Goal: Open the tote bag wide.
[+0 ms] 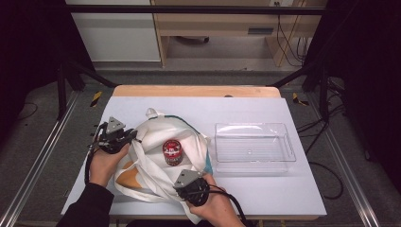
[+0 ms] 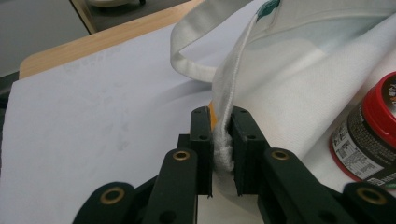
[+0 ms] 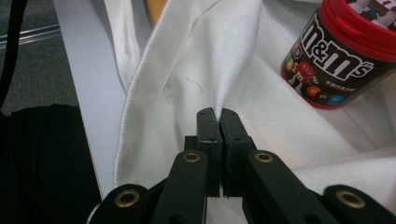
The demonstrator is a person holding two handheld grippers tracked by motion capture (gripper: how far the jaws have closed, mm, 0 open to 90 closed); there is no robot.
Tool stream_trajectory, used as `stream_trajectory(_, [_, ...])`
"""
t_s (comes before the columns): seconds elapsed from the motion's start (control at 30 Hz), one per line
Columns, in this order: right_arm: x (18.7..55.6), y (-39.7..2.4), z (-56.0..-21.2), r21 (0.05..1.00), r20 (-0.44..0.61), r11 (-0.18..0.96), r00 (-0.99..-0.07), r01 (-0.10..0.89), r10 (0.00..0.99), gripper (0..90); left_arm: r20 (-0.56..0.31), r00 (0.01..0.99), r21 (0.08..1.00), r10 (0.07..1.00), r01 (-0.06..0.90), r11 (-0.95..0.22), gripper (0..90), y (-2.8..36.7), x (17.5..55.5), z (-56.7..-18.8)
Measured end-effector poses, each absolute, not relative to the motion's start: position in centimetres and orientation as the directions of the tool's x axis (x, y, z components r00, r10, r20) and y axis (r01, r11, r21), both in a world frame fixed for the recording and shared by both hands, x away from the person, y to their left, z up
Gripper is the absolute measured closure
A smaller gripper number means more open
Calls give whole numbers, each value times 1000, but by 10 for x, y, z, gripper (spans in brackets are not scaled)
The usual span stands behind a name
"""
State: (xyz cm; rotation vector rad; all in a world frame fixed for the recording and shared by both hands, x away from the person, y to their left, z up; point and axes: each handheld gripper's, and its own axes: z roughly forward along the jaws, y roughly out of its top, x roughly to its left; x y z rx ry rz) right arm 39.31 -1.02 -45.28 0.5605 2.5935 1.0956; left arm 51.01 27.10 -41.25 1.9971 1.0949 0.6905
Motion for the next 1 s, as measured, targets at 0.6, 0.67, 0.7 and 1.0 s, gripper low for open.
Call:
stream_trajectory(0.6, [391, -11, -458, 718, -98, 652, -892, 244, 442, 891, 91, 486, 799, 869, 485, -355, 807, 274, 511, -426])
stream_trajectory(0.67, [391, -11, -459, 719, -98, 651, -891, 245, 443, 891, 95, 486, 797, 869, 485, -359, 807, 274, 511, -427])
stream_trajectory(0.7, [391, -11, -459, 719, -97, 650, -891, 246, 444, 891, 95, 485, 799, 869, 484, -357, 807, 274, 511, -427])
stream_trajectory(1.0, [390, -13, -462, 721, -91, 645, -887, 255, 453, 880, 104, 488, 795, 866, 482, -367, 807, 273, 507, -433])
